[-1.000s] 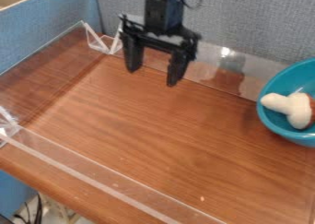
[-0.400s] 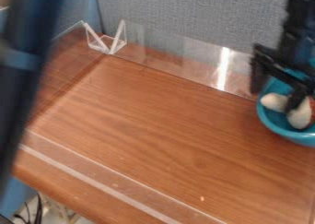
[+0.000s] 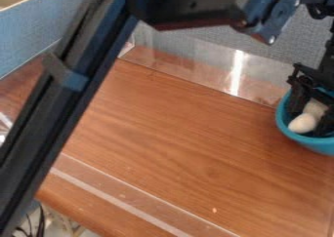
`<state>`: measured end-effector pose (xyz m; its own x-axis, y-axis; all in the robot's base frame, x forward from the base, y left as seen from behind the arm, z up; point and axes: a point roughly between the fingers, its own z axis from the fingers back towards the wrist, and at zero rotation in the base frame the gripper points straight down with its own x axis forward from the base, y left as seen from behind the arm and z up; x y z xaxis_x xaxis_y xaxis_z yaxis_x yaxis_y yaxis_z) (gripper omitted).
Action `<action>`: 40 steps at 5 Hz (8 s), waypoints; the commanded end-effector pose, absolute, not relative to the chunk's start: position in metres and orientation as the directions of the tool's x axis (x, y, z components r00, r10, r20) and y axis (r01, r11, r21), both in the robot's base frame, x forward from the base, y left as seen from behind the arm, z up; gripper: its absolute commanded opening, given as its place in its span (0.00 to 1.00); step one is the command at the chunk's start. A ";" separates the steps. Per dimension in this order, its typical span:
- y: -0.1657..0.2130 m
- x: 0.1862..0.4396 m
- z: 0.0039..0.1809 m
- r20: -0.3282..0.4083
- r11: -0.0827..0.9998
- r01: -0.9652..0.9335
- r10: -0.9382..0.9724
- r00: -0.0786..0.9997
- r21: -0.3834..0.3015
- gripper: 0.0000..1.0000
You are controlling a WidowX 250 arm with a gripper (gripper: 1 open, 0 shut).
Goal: Remove the mushroom from inside the blue bowl and put it on the table
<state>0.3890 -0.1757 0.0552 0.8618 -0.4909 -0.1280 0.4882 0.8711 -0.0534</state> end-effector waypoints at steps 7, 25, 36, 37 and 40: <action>-0.170 0.377 0.131 0.034 0.873 0.485 -0.484 0.874 -0.050 0.00; -0.037 0.319 0.100 -0.069 0.944 0.317 -0.324 0.944 -0.092 0.00; -0.014 0.307 0.090 -0.130 0.961 0.272 -0.276 0.952 -0.048 0.00; -0.010 0.305 0.097 -0.130 0.964 0.262 -0.264 0.956 -0.032 0.00; -0.007 0.304 0.116 -0.122 0.964 0.264 -0.261 0.958 0.012 0.00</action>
<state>0.2980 -0.0073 0.0819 0.9343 -0.2698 -0.2332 0.2734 0.9617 -0.0171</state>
